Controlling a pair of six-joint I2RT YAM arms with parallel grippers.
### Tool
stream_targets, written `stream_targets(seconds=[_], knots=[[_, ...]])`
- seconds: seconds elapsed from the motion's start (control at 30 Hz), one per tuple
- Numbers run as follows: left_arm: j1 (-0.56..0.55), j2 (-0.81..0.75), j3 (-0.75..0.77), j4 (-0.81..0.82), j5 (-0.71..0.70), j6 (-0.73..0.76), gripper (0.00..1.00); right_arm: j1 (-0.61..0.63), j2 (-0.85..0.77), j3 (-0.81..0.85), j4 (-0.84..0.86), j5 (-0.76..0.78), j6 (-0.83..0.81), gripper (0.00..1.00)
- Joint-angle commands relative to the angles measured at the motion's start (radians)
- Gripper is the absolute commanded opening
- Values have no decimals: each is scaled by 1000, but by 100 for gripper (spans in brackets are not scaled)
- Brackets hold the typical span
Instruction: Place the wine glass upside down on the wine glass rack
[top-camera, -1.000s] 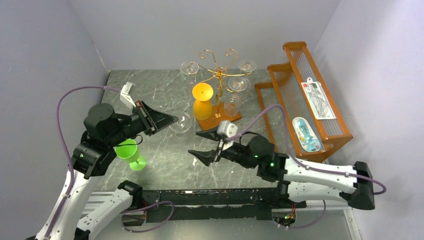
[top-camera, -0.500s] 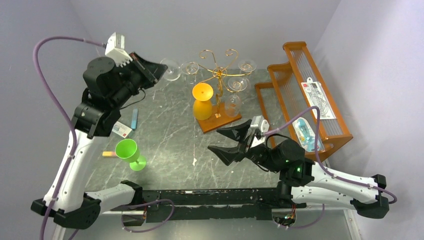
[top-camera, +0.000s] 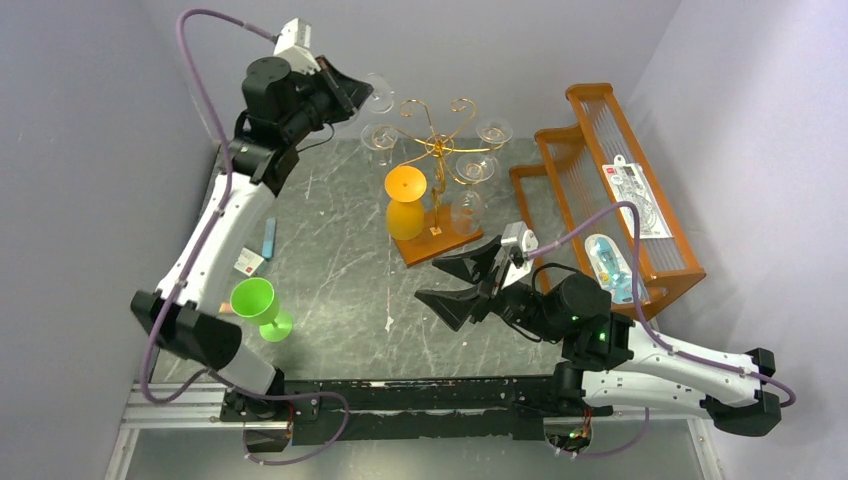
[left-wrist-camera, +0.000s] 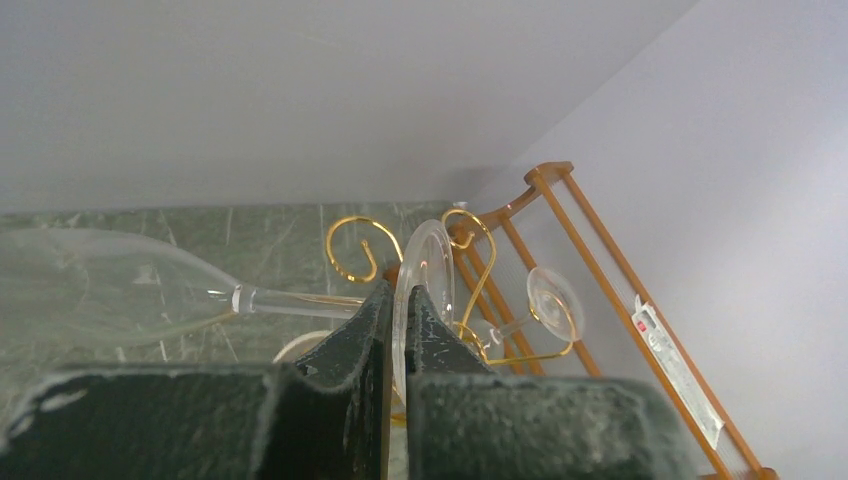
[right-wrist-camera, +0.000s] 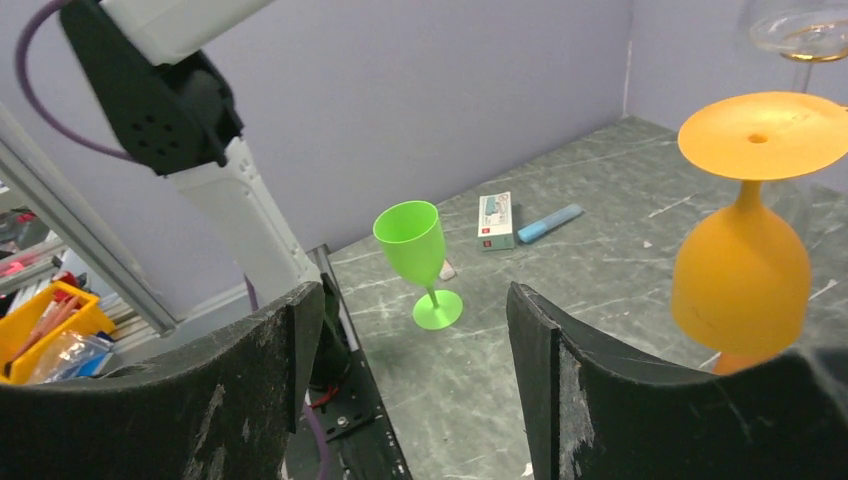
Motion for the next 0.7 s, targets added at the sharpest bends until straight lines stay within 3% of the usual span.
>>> stream_targets(seconds=[0.0, 0.3, 0.67], knots=[[4, 91, 105, 135, 96, 30, 5, 3, -4, -4, -6, -23, 73, 71], [30, 153, 111, 63, 125, -144, 5, 3, 21, -37, 24, -44, 124, 67], [35, 200, 150, 52, 275, -194, 5, 4, 2, -49, 28, -39, 161, 63]])
